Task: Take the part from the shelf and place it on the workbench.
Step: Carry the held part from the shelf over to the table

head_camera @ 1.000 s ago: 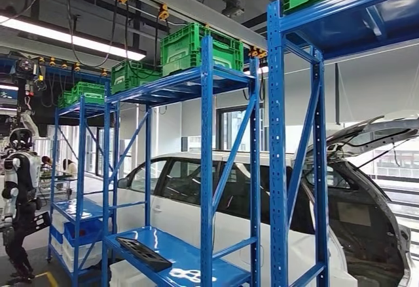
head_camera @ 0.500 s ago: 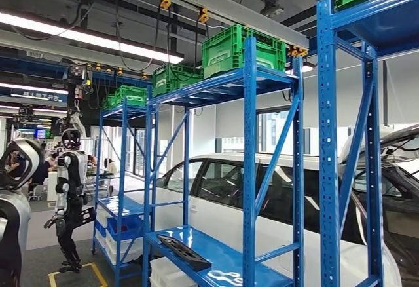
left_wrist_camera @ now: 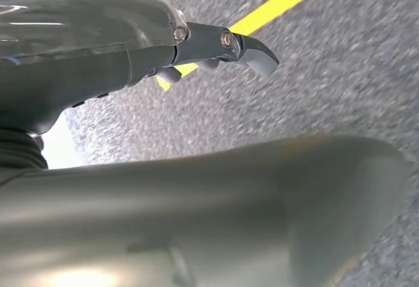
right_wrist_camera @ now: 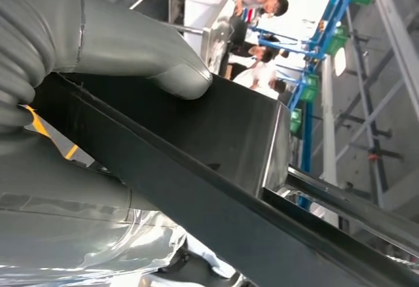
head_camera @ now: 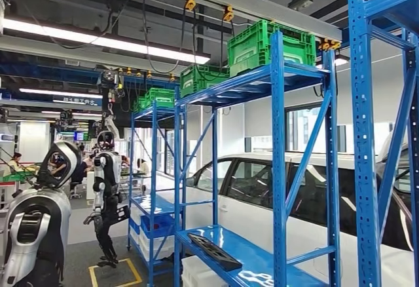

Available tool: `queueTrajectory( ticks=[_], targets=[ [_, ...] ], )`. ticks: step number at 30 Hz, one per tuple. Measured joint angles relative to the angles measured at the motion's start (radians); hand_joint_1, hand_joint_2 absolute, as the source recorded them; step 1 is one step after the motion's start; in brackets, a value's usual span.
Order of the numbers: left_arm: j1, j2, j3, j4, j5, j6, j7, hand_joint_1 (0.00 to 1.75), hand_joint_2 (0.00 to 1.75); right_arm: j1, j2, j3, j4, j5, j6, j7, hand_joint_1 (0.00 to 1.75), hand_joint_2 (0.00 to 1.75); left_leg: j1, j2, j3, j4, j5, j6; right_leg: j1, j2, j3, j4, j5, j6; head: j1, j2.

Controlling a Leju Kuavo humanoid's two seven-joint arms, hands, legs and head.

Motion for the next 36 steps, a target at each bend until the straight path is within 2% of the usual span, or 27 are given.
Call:
queueTrajectory(
  ticks=[2, 4, 5, 6, 7, 8, 9, 11, 12, 14, 16, 17, 19, 20, 21, 22, 23, 25, 26, 27, 28, 30, 31, 32, 34, 35, 36],
  targets=[
    [0.001, 0.001, 0.001, 0.0, 0.0, -0.001, -0.003, 0.0, 1.75, -0.005, 0.002, 0.004, 0.001, -0.002, -0.001, 0.0, 1.75, 1.75, -0.002, 0.031, -0.027, 0.057, -0.039, -0.01, -0.006, -0.021, 0.004, -0.009, 0.005, -0.007, 0.0, 0.0],
    [-0.002, 0.001, 0.001, 0.001, -0.001, -0.002, -0.005, 0.0, 1.75, -0.006, 0.003, 0.007, 0.004, -0.003, -0.002, 0.001, 1.75, 1.75, 0.001, 0.066, -0.087, 0.185, -0.102, -0.02, -0.004, -0.044, 0.004, -0.009, 0.005, -0.009, 0.0, 0.0],
    [-0.002, 0.002, 0.001, 0.001, -0.004, -0.003, -0.007, 0.0, 1.75, -0.006, 0.003, 0.008, 0.007, -0.003, -0.002, 0.002, 1.75, 1.75, 0.004, 0.073, -0.115, 0.243, -0.121, -0.024, -0.004, -0.055, 0.004, -0.009, 0.005, -0.009, 0.0, 0.0],
    [-0.001, 0.002, 0.001, 0.001, -0.009, -0.005, -0.007, 0.0, 1.75, -0.005, 0.003, 0.01, 0.01, -0.003, -0.002, 0.002, 1.75, 1.75, 0.007, 0.077, -0.128, 0.271, -0.123, -0.027, -0.004, -0.065, 0.004, -0.009, 0.004, -0.009, 0.0, 0.0],
    [0.0, 0.002, 0.0, 0.001, -0.017, -0.006, -0.007, 0.0, 1.75, -0.005, 0.003, 0.013, 0.012, -0.004, -0.002, 0.003, 1.75, 1.75, 0.009, 0.081, -0.121, 0.26, -0.106, -0.03, -0.004, -0.074, 0.004, -0.009, 0.003, -0.007, 0.0, 0.0],
    [0.0, 0.002, 0.0, 0.001, -0.025, -0.007, -0.006, 0.0, 1.75, -0.006, 0.003, 0.015, 0.014, -0.004, -0.002, 0.003, 1.75, 1.75, 0.011, 0.086, -0.095, 0.21, -0.075, -0.031, -0.004, -0.082, 0.006, -0.008, 0.001, -0.005, 0.0, 0.0],
    [0.0, 0.002, -0.001, 0.001, -0.034, -0.007, -0.003, 0.0, 1.75, -0.006, 0.003, 0.018, 0.015, -0.005, 0.0, 0.002, 1.75, 1.75, 0.012, 0.1, -0.057, 0.136, -0.04, -0.031, -0.003, -0.09, 0.008, -0.008, -0.001, -0.001, 0.0, 0.0],
    [-0.004, 0.001, -0.004, 0.001, -0.048, -0.004, 0.003, 0.0, 1.75, -0.009, 0.003, 0.021, 0.016, -0.007, 0.005, -0.001, 1.75, 1.75, 0.008, 0.124, 0.002, 0.021, -0.002, -0.023, 0.002, -0.102, 0.011, -0.005, -0.006, 0.009, 0.0, 0.0],
    [-0.006, 0.001, -0.006, 0.001, -0.053, -0.002, 0.006, 0.0, 1.75, -0.012, 0.004, 0.024, 0.017, -0.008, 0.008, -0.002, 1.75, 1.75, 0.005, 0.13, 0.013, -0.003, 0.001, -0.017, 0.004, -0.107, 0.012, -0.005, -0.007, 0.014, 0.0, 0.0],
    [-0.006, 0.0, -0.009, 0.001, -0.058, 0.001, 0.01, 0.0, 1.75, -0.017, 0.007, 0.03, 0.019, -0.008, 0.014, -0.003, 1.75, 1.75, 0.0, 0.121, 0.01, -0.006, 0.0, -0.003, 0.004, -0.119, 0.013, -0.005, -0.008, 0.025, 0.0, 0.0],
    [-0.005, 0.0, -0.009, 0.001, -0.06, 0.004, 0.013, 0.0, 1.75, -0.023, 0.011, 0.038, 0.021, -0.008, 0.019, -0.003, 1.75, 1.75, 0.001, 0.108, 0.009, -0.008, 0.003, 0.011, -0.001, -0.108, 0.008, 0.013, -0.028, 0.037, 0.0, 0.0],
    [-0.006, 0.0, -0.009, 0.001, -0.061, 0.006, 0.013, 0.0, 1.75, -0.026, 0.013, 0.042, 0.023, -0.008, 0.021, -0.003, 1.75, 1.75, 0.003, 0.102, 0.009, -0.01, 0.006, 0.017, -0.003, -0.092, -0.007, 0.051, -0.054, 0.04, 0.0, 0.0],
    [-0.008, 0.0, -0.009, 0.001, -0.06, 0.007, 0.013, 0.0, 1.75, -0.027, 0.014, 0.047, 0.027, -0.008, 0.024, -0.004, 1.75, 1.75, 0.003, 0.088, 0.007, -0.01, 0.007, 0.024, -0.004, -0.06, -0.065, 0.181, -0.123, 0.042, 0.0, 0.0],
    [-0.009, 0.0, -0.009, 0.001, -0.06, 0.007, 0.014, 0.0, 1.75, -0.027, 0.014, 0.049, 0.031, -0.008, 0.024, -0.003, 1.75, 1.75, 0.001, 0.08, 0.007, -0.01, 0.008, 0.026, -0.003, -0.054, -0.096, 0.247, -0.147, 0.042, 0.0, 0.0],
    [-0.008, -0.001, -0.009, 0.001, -0.06, 0.007, 0.015, 0.0, 1.75, -0.027, 0.014, 0.052, 0.034, -0.008, 0.025, -0.003, 1.75, 1.75, -0.001, 0.071, 0.006, -0.009, 0.008, 0.027, -0.003, -0.051, -0.115, 0.286, -0.153, 0.041, 0.0, 0.0],
    [-0.008, -0.001, -0.009, 0.001, -0.059, 0.007, 0.015, 0.0, 1.75, -0.027, 0.015, 0.055, 0.037, -0.008, 0.027, -0.003, 1.75, 1.75, -0.002, 0.062, 0.007, -0.009, 0.008, 0.027, -0.003, -0.049, -0.118, 0.288, -0.14, 0.039, 0.0, 0.0],
    [-0.007, -0.001, -0.009, 0.001, -0.057, 0.007, 0.016, 0.0, 1.75, -0.028, 0.015, 0.058, 0.039, -0.009, 0.028, -0.003, 1.75, 1.75, -0.003, 0.051, 0.008, -0.008, 0.008, 0.027, -0.002, -0.045, -0.101, 0.246, -0.107, 0.035, 0.0, 0.0],
    [-0.008, -0.004, -0.009, 0.001, -0.053, 0.007, 0.016, 0.0, 1.75, -0.033, 0.017, 0.065, 0.042, -0.012, 0.034, -0.001, 1.75, 1.75, -0.005, 0.032, 0.009, -0.007, 0.008, 0.026, 0.0, -0.016, -0.038, 0.104, -0.032, 0.022, 0.0, 0.0],
    [-0.009, -0.005, -0.009, 0.001, -0.051, 0.007, 0.015, 0.0, 1.75, -0.038, 0.018, 0.069, 0.042, -0.014, 0.036, 0.002, 1.75, 1.75, -0.005, 0.023, 0.007, -0.006, 0.009, 0.024, 0.0, -0.001, -0.014, 0.047, -0.01, 0.017, 0.0, 0.0],
    [-0.009, -0.006, -0.009, 0.001, -0.048, 0.006, 0.013, 0.0, 1.75, -0.042, 0.021, 0.074, 0.043, -0.018, 0.037, 0.006, 1.75, 1.75, -0.004, 0.016, 0.003, -0.005, 0.011, 0.02, 0.002, 0.009, -0.002, 0.015, -0.001, 0.014, 0.0, 0.0],
    [-0.008, -0.007, -0.009, 0.001, -0.046, 0.005, 0.011, 0.0, 1.75, -0.046, 0.023, 0.079, 0.044, -0.021, 0.037, 0.011, 1.75, 1.75, -0.002, 0.009, 0.0, -0.005, 0.013, 0.015, 0.003, 0.012, 0.001, 0.006, -0.003, 0.012, 0.001, 0.0],
    [-0.004, -0.005, -0.006, 0.002, -0.041, 0.001, 0.007, 0.0, 1.75, -0.057, 0.032, 0.092, 0.047, -0.027, 0.034, 0.022, 1.75, 1.75, 0.001, 0.003, -0.004, -0.006, 0.015, 0.004, 0.002, -0.001, 0.002, -0.001, 0.001, 0.007, 0.0, 0.0],
    [-0.003, -0.004, -0.005, 0.002, -0.041, -0.001, 0.006, 0.0, 1.75, -0.063, 0.038, 0.099, 0.048, -0.03, 0.031, 0.026, 1.75, 1.75, 0.001, 0.013, -0.009, 0.003, 0.006, -0.002, 0.0, -0.009, 0.004, -0.005, 0.004, 0.002, 0.0, 0.0],
    [-0.003, -0.003, -0.004, 0.002, -0.04, -0.003, 0.005, 0.0, 1.75, -0.069, 0.043, 0.105, 0.048, -0.033, 0.026, 0.029, 1.75, 1.75, 0.0, 0.029, -0.022, 0.031, -0.013, -0.007, -0.002, -0.019, 0.005, -0.009, 0.006, -0.003, 0.0, 0.0],
    [-0.007, 0.0, -0.004, 0.002, -0.041, -0.007, 0.004, 0.0, 1.75, -0.075, 0.049, 0.114, 0.051, -0.038, 0.015, 0.034, 1.75, 1.75, 0.002, 0.063, -0.078, 0.149, -0.076, -0.017, -0.004, -0.041, 0.005, -0.011, 0.007, -0.008, 0.0, 0.0],
    [-0.008, 0.001, -0.004, 0.002, -0.042, -0.009, 0.004, 0.0, 1.75, -0.076, 0.05, 0.118, 0.053, -0.041, 0.011, 0.035, 1.75, 1.75, 0.005, 0.071, -0.112, 0.219, -0.104, -0.022, -0.004, -0.052, 0.005, -0.011, 0.007, -0.008, 0.0, 0.0],
    [-0.007, 0.002, -0.003, 0.002, -0.042, -0.01, 0.003, 0.0, 1.75, -0.075, 0.05, 0.121, 0.056, -0.042, 0.008, 0.037, 1.75, 1.75, 0.008, 0.075, -0.135, 0.268, -0.118, -0.026, -0.004, -0.063, 0.005, -0.01, 0.006, -0.007, 0.0, 0.0]
  ],
)
